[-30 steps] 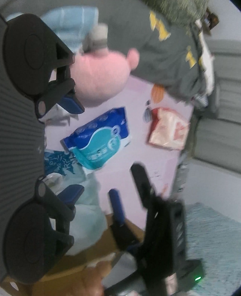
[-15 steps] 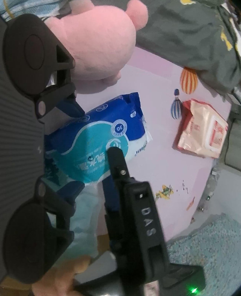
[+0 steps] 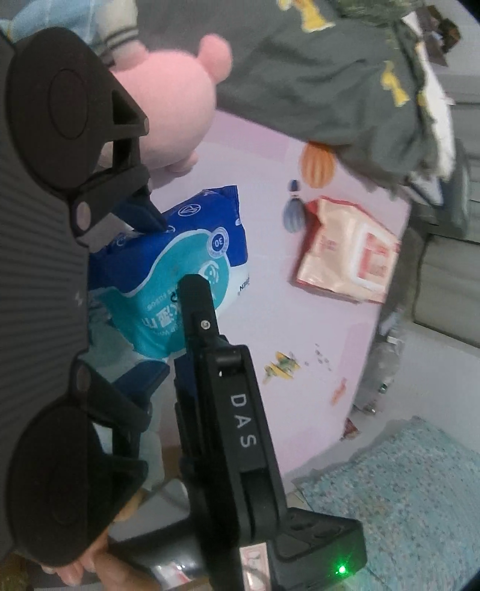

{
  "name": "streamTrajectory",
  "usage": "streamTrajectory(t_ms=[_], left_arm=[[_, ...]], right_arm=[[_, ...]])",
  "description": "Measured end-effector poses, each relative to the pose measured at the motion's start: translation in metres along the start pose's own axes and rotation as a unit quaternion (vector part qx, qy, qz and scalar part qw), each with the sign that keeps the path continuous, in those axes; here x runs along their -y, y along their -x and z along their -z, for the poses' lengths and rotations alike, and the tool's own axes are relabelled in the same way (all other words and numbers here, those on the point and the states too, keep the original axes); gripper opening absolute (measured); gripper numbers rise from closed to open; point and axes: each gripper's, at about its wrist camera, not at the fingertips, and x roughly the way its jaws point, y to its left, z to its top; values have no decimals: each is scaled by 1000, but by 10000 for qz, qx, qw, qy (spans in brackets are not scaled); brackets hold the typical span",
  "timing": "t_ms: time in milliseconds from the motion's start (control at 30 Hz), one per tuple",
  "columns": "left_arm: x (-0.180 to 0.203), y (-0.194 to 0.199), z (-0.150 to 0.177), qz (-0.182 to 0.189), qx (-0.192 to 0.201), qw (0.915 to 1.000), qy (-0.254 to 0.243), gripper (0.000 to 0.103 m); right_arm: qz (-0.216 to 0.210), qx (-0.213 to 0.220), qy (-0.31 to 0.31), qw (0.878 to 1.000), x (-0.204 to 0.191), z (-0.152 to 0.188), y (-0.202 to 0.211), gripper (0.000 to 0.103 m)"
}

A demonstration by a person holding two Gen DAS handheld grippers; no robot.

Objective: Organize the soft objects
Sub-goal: 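Reach both grippers to the blue wet-wipes pack and close on it, then carry the wet-wipes pack over the cardboard box, lower it, open both grippers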

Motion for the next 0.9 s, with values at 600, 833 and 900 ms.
streamTrajectory(t_ms=[600, 833, 900], left_arm=[[179, 113, 36, 994, 1133, 9755, -1603, 77], [257, 83, 69, 1375, 857, 9590, -2327, 77], [270, 58, 76, 1251, 615, 9560, -2582, 77]], right_arm=[[-472, 1945, 9, 9798, 22, 113, 235, 43], [-139, 2574, -610, 9643, 93, 183, 307, 43], [-84, 2607, -816, 9619, 114, 195, 309, 43]])
